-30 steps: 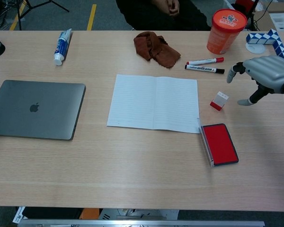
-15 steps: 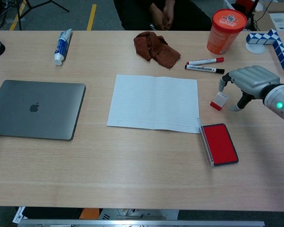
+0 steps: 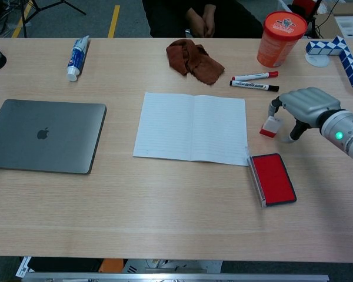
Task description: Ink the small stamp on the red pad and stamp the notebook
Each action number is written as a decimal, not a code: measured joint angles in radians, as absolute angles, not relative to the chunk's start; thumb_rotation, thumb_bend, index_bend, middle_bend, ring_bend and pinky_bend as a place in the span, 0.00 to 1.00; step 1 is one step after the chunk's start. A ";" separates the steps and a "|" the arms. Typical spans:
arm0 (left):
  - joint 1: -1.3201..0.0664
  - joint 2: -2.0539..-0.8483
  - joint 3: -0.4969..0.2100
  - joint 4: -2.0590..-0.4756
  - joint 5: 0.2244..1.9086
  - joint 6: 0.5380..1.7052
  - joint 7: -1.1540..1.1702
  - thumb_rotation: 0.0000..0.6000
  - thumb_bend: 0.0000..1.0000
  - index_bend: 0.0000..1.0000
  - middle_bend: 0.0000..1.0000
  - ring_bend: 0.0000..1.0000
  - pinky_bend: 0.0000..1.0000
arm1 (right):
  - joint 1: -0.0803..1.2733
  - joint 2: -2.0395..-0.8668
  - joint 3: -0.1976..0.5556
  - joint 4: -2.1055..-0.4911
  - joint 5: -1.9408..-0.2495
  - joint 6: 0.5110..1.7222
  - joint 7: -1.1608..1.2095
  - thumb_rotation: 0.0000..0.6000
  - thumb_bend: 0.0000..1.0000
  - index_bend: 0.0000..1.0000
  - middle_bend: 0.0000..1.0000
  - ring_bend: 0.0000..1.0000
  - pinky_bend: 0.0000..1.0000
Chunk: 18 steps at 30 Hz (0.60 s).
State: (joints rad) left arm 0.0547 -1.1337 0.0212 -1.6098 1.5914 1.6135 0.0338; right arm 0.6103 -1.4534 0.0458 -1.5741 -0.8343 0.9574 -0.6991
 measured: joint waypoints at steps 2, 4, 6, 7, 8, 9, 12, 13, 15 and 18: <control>0.055 -1.134 0.020 -1.607 1.588 1.614 0.032 1.00 0.29 0.02 0.00 0.00 0.02 | 0.612 -1.453 0.040 -1.581 -0.833 0.959 -0.698 1.00 0.13 0.38 0.30 0.25 0.37; 0.056 -1.135 0.020 -1.606 1.586 1.613 0.032 1.00 0.29 0.02 0.00 0.00 0.02 | 0.612 -1.453 0.036 -1.584 -0.835 0.962 -0.695 1.00 0.13 0.38 0.30 0.25 0.37; 0.055 -1.136 0.020 -1.605 1.585 1.612 0.031 1.00 0.29 0.02 0.00 0.00 0.02 | 0.613 -1.452 0.031 -1.583 -0.837 0.964 -0.691 1.00 0.13 0.38 0.30 0.25 0.37; 0.055 -1.137 0.020 -1.604 1.586 1.611 0.031 1.00 0.29 0.02 0.00 0.00 0.02 | 0.613 -1.452 0.030 -1.581 -0.837 0.964 -0.690 1.00 0.13 0.38 0.30 0.25 0.37; 0.055 -1.137 0.020 -1.603 1.586 1.610 0.031 1.00 0.29 0.02 0.00 0.00 0.02 | 0.614 -1.453 0.030 -1.577 -0.836 0.965 -0.688 1.00 0.15 0.38 0.30 0.25 0.37; 0.055 -1.137 0.020 -1.603 1.585 1.610 0.031 1.00 0.29 0.02 0.00 0.00 0.02 | 0.614 -1.453 0.030 -1.574 -0.835 0.966 -0.686 1.00 0.16 0.39 0.30 0.25 0.37; 0.055 -1.137 0.019 -1.602 1.583 1.610 0.031 1.00 0.29 0.02 0.00 0.00 0.02 | 0.617 -1.458 0.036 -1.559 -0.827 0.968 -0.674 1.00 0.19 0.41 0.30 0.25 0.37; 0.055 -1.137 0.019 -1.601 1.583 1.610 0.031 1.00 0.29 0.02 0.00 0.00 0.02 | 0.618 -1.459 0.037 -1.554 -0.825 0.968 -0.672 1.00 0.20 0.41 0.30 0.25 0.37; 0.056 -1.137 0.019 -1.600 1.583 1.612 0.029 1.00 0.29 0.02 0.00 0.00 0.02 | 0.622 -1.464 0.040 -1.543 -0.821 0.968 -0.670 1.00 0.20 0.42 0.30 0.25 0.37; 0.056 -1.137 0.018 -1.598 1.581 1.612 0.028 1.00 0.29 0.02 0.00 0.00 0.02 | 0.628 -1.473 0.043 -1.533 -0.820 0.968 -0.666 1.00 0.25 0.44 0.30 0.25 0.37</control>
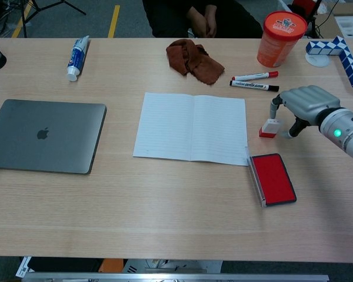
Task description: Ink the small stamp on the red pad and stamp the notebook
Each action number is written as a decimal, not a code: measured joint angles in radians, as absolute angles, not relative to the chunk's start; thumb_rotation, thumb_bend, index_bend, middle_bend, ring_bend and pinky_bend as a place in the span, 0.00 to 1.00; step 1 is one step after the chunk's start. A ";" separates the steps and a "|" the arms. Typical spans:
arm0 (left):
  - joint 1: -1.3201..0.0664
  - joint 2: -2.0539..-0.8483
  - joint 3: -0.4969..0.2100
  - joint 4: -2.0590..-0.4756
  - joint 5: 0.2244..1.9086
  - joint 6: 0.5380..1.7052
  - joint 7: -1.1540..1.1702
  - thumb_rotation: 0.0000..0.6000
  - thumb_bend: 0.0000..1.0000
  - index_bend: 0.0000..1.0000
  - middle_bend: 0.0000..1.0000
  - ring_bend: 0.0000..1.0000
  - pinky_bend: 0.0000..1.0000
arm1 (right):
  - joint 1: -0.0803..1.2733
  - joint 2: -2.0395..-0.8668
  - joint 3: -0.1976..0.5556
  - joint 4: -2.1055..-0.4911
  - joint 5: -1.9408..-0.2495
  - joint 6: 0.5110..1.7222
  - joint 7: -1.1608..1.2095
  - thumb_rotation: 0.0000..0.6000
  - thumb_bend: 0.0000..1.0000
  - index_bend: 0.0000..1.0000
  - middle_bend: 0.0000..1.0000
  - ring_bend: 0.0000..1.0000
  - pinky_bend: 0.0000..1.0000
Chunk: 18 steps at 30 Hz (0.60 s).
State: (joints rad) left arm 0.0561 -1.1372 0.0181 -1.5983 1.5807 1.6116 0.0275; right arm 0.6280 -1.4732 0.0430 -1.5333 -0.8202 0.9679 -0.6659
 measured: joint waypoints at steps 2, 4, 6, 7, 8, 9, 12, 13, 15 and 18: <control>0.056 -1.137 0.019 -1.598 1.579 1.610 0.027 1.00 0.29 0.02 0.00 0.00 0.02 | 0.631 -1.479 0.044 -1.531 -0.820 0.969 -0.664 1.00 0.26 0.46 0.31 0.25 0.37; 0.057 -1.136 0.019 -1.597 1.579 1.612 0.026 1.00 0.29 0.02 0.00 0.00 0.02 | 0.634 -1.482 0.045 -1.530 -0.820 0.969 -0.664 1.00 0.26 0.47 0.31 0.25 0.37; 0.058 -1.137 0.018 -1.596 1.579 1.615 0.023 1.00 0.29 0.02 0.00 0.00 0.02 | 0.637 -1.485 0.043 -1.530 -0.817 0.971 -0.669 1.00 0.27 0.47 0.32 0.25 0.37; 0.058 -1.137 0.018 -1.596 1.579 1.615 0.022 1.00 0.29 0.02 0.00 0.00 0.02 | 0.638 -1.485 0.043 -1.530 -0.815 0.972 -0.671 1.00 0.27 0.47 0.32 0.25 0.37; 0.059 -1.137 0.017 -1.594 1.578 1.615 0.021 1.00 0.29 0.02 0.00 0.00 0.02 | 0.639 -1.486 0.043 -1.530 -0.811 0.973 -0.673 1.00 0.27 0.47 0.32 0.25 0.37; 0.059 -1.138 0.017 -1.593 1.577 1.615 0.020 1.00 0.29 0.02 0.00 0.00 0.02 | 0.640 -1.486 0.043 -1.531 -0.809 0.974 -0.674 1.00 0.27 0.47 0.32 0.25 0.37; 0.059 -1.139 0.017 -1.590 1.577 1.614 0.020 1.00 0.29 0.02 0.00 0.00 0.02 | 0.643 -1.486 0.043 -1.532 -0.803 0.978 -0.676 1.00 0.27 0.47 0.32 0.25 0.37; 0.059 -1.140 0.018 -1.590 1.577 1.613 0.019 1.00 0.29 0.02 0.00 0.00 0.02 | 0.644 -1.485 0.043 -1.533 -0.802 0.978 -0.676 1.00 0.27 0.48 0.32 0.25 0.37; 0.058 -1.140 0.018 -1.588 1.578 1.613 0.019 1.00 0.29 0.02 0.00 0.00 0.02 | 0.645 -1.486 0.041 -1.533 -0.799 0.979 -0.678 1.00 0.27 0.48 0.32 0.25 0.37; 0.059 -1.140 0.017 -1.587 1.578 1.614 0.018 1.00 0.29 0.02 0.00 0.00 0.02 | 0.647 -1.488 0.038 -1.531 -0.792 0.978 -0.681 1.00 0.27 0.48 0.32 0.25 0.37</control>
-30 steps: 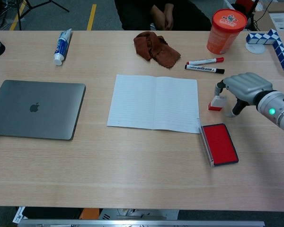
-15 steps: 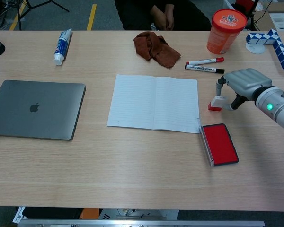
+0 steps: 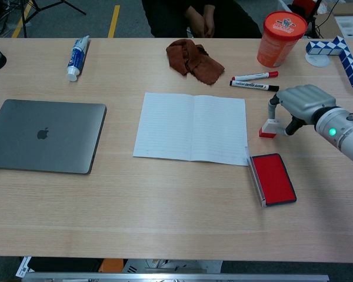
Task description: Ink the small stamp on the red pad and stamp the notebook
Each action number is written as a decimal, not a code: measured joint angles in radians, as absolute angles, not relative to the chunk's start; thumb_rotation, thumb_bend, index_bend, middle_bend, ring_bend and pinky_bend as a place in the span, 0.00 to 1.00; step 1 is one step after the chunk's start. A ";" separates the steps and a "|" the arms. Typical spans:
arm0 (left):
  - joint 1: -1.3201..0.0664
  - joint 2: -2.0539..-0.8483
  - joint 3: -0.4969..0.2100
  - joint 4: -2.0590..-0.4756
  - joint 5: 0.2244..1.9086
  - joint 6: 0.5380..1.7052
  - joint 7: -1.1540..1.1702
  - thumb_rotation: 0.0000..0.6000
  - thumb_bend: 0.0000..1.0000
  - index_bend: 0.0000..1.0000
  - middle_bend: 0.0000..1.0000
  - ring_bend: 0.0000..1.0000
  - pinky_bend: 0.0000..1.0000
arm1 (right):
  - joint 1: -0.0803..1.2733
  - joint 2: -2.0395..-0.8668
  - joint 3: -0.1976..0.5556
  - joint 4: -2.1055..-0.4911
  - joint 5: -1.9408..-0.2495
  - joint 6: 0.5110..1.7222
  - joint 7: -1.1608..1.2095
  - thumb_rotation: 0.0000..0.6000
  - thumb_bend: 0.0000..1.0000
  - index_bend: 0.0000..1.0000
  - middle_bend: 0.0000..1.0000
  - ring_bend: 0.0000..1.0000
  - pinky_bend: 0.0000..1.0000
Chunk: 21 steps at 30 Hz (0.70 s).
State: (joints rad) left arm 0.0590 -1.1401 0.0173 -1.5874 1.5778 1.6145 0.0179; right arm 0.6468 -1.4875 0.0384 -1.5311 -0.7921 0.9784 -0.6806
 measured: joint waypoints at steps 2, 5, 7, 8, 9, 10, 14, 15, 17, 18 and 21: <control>0.060 -1.140 0.017 -1.587 1.576 1.614 0.018 1.00 0.29 0.02 0.00 0.00 0.02 | 0.649 -1.490 0.037 -1.528 -0.788 0.977 -0.683 1.00 0.27 0.49 0.32 0.25 0.37; 0.060 -1.141 0.018 -1.586 1.576 1.613 0.018 1.00 0.29 0.02 0.00 0.00 0.02 | 0.651 -1.493 0.036 -1.524 -0.784 0.978 -0.684 1.00 0.28 0.49 0.33 0.25 0.37; 0.059 -1.141 0.018 -1.586 1.575 1.612 0.018 1.00 0.29 0.02 0.00 0.00 0.02 | 0.653 -1.496 0.035 -1.521 -0.781 0.978 -0.685 1.00 0.29 0.50 0.33 0.25 0.37; 0.059 -1.142 0.017 -1.586 1.574 1.612 0.018 1.00 0.29 0.02 0.00 0.00 0.02 | 0.654 -1.497 0.035 -1.519 -0.780 0.979 -0.686 1.00 0.29 0.50 0.33 0.25 0.37; 0.059 -1.142 0.016 -1.585 1.573 1.612 0.017 1.00 0.29 0.02 0.00 0.00 0.02 | 0.654 -1.499 0.035 -1.518 -0.779 0.980 -0.687 1.00 0.29 0.50 0.33 0.25 0.37; 0.059 -1.142 0.016 -1.585 1.572 1.612 0.016 1.00 0.29 0.02 0.00 0.00 0.02 | 0.655 -1.500 0.035 -1.517 -0.778 0.980 -0.688 1.00 0.29 0.50 0.33 0.25 0.37; 0.059 -1.142 0.015 -1.583 1.571 1.610 0.015 1.00 0.29 0.02 0.00 0.00 0.02 | 0.659 -1.508 0.035 -1.513 -0.773 0.984 -0.693 1.00 0.29 0.50 0.33 0.25 0.37; 0.059 -1.142 0.016 -1.583 1.571 1.610 0.014 1.00 0.29 0.02 0.00 0.00 0.02 | 0.659 -1.509 0.035 -1.513 -0.773 0.985 -0.694 1.00 0.29 0.50 0.33 0.25 0.37; 0.059 -1.142 0.016 -1.582 1.570 1.609 0.013 1.00 0.29 0.02 0.00 0.00 0.02 | 0.659 -1.513 0.033 -1.512 -0.772 0.988 -0.694 1.00 0.29 0.50 0.33 0.25 0.37; 0.060 -1.142 0.016 -1.581 1.569 1.610 0.013 1.00 0.29 0.02 0.00 0.00 0.02 | 0.659 -1.514 0.032 -1.512 -0.772 0.989 -0.695 1.00 0.29 0.51 0.33 0.25 0.37; 0.060 -1.144 0.015 -1.578 1.568 1.609 0.011 1.00 0.29 0.02 0.00 0.00 0.02 | 0.658 -1.516 0.029 -1.511 -0.771 0.993 -0.698 1.00 0.30 0.51 0.34 0.25 0.37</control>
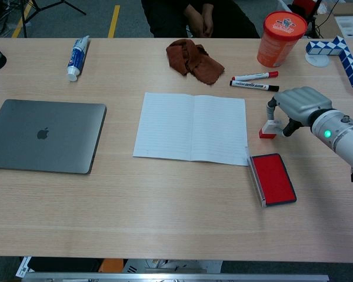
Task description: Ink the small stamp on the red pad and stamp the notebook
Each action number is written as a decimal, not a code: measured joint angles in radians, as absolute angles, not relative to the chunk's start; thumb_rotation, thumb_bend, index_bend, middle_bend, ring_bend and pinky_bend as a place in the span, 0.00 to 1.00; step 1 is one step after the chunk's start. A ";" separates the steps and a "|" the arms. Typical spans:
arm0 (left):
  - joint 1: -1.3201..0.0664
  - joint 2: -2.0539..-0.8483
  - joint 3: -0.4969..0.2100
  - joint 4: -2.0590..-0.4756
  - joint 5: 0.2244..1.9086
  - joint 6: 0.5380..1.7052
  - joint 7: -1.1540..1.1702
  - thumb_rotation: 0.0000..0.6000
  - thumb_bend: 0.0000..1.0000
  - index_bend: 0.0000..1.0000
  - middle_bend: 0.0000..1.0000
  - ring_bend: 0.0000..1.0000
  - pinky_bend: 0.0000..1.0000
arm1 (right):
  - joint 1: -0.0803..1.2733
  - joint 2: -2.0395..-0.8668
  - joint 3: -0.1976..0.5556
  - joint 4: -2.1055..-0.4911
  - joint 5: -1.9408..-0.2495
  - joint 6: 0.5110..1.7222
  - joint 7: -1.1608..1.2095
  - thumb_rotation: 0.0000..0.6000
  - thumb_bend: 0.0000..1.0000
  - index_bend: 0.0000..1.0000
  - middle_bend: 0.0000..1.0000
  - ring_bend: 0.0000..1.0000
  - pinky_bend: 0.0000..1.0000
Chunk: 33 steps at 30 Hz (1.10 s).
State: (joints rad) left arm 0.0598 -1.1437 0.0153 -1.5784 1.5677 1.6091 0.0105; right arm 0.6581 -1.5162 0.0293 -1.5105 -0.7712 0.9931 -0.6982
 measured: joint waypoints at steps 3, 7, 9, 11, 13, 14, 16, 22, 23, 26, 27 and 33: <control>0.060 -1.146 0.015 -1.576 1.568 1.610 0.009 1.00 0.29 0.01 0.00 0.00 0.02 | 0.659 -1.519 0.027 -1.508 -0.768 0.997 -0.705 1.00 0.31 0.52 0.34 0.25 0.37; 0.062 -1.147 0.015 -1.573 1.568 1.613 0.007 1.00 0.29 0.00 0.00 0.00 0.02 | 0.661 -1.524 0.028 -1.505 -0.762 1.002 -0.713 1.00 0.33 0.54 0.36 0.25 0.37; 0.062 -1.147 0.015 -1.572 1.566 1.612 0.007 1.00 0.29 0.00 0.00 0.00 0.02 | 0.661 -1.521 0.029 -1.511 -0.760 1.003 -0.712 1.00 0.33 0.56 0.37 0.25 0.37; 0.062 -1.146 0.016 -1.573 1.566 1.611 0.008 1.00 0.29 0.00 0.00 0.00 0.02 | 0.661 -1.514 0.031 -1.521 -0.760 1.005 -0.711 1.00 0.33 0.56 0.37 0.25 0.37; 0.062 -1.146 0.015 -1.574 1.568 1.613 0.008 1.00 0.29 0.00 0.00 0.00 0.02 | 0.661 -1.503 0.033 -1.536 -0.761 1.007 -0.710 1.00 0.33 0.57 0.38 0.26 0.37; 0.062 -1.145 0.015 -1.575 1.568 1.613 0.008 1.00 0.29 0.00 0.00 0.00 0.02 | 0.662 -1.494 0.034 -1.549 -0.761 1.007 -0.710 1.00 0.33 0.57 0.38 0.26 0.37; 0.061 -1.143 0.014 -1.578 1.568 1.612 0.009 1.00 0.29 0.00 0.00 0.00 0.02 | 0.665 -1.477 0.037 -1.573 -0.759 1.007 -0.710 1.00 0.33 0.58 0.39 0.26 0.37; 0.057 -1.139 0.013 -1.588 1.573 1.611 0.013 1.00 0.29 0.00 0.00 0.00 0.02 | 0.697 -1.397 0.061 -1.680 -0.737 0.984 -0.717 1.00 0.33 0.62 0.42 0.28 0.37; 0.057 -1.139 0.013 -1.590 1.573 1.610 0.014 1.00 0.29 0.00 0.00 0.00 0.02 | 0.711 -1.381 0.067 -1.699 -0.729 0.979 -0.725 1.00 0.33 0.62 0.43 0.28 0.37; 0.057 -1.138 0.015 -1.593 1.575 1.610 0.017 1.00 0.29 0.00 0.00 0.00 0.02 | 0.747 -1.362 0.078 -1.731 -0.703 0.971 -0.754 1.00 0.33 0.64 0.44 0.29 0.37; 0.058 -1.138 0.016 -1.594 1.575 1.610 0.019 1.00 0.29 0.00 0.00 0.00 0.02 | 0.757 -1.360 0.080 -1.736 -0.696 0.970 -0.764 1.00 0.33 0.64 0.45 0.30 0.37; 0.061 -1.140 0.017 -1.593 1.575 1.614 0.019 1.00 0.29 0.00 0.00 0.00 0.02 | 0.817 -1.383 0.075 -1.753 -0.653 0.973 -0.834 1.00 0.34 0.67 0.47 0.31 0.37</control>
State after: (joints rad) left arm 0.0606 -1.1403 0.0166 -1.5930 1.5750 1.6139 0.0186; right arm 0.8168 -1.3826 0.0750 -1.7529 -0.6533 0.9726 -0.8340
